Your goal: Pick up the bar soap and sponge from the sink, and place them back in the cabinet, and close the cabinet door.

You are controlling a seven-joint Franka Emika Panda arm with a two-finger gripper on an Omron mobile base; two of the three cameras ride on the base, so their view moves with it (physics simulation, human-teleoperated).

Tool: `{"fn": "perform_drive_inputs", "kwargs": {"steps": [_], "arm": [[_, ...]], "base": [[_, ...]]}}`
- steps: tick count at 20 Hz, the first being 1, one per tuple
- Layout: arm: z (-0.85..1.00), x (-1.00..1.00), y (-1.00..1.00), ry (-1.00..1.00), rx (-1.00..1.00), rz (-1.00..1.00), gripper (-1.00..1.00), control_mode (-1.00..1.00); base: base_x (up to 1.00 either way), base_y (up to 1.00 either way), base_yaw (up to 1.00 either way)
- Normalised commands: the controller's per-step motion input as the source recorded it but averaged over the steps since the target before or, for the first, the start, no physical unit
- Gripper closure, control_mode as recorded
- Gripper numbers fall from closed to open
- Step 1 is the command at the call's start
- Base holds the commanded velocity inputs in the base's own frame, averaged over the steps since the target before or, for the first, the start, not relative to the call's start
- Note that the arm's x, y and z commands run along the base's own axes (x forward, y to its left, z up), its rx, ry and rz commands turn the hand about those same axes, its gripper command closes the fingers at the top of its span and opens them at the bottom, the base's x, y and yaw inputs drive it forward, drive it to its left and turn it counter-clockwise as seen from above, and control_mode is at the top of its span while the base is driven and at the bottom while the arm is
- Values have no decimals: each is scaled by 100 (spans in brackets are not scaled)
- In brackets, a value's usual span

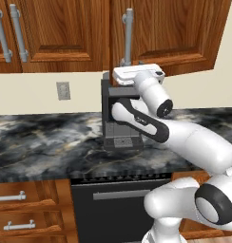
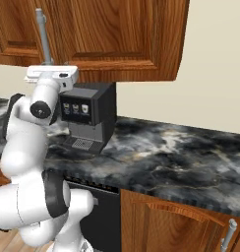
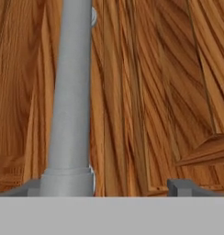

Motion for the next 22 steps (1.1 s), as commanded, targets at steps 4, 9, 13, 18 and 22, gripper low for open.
{"fn": "perform_drive_inputs", "kwargs": {"steps": [4, 9, 13, 18, 22], "arm": [[0, 35, 11, 0, 0, -4, -100, -100], [4, 34, 15, 0, 0, -4, -100, -100], [14, 27, 18, 2, 0, -5, -100, -100], [14, 25, 17, 4, 0, -5, -100, -100], [9, 31, 12, 2, 0, -4, -100, -100]], "base": [[0, 0, 0], [0, 0, 0], [0, 0, 0], [0, 0, 0], [0, 0, 0]]}}
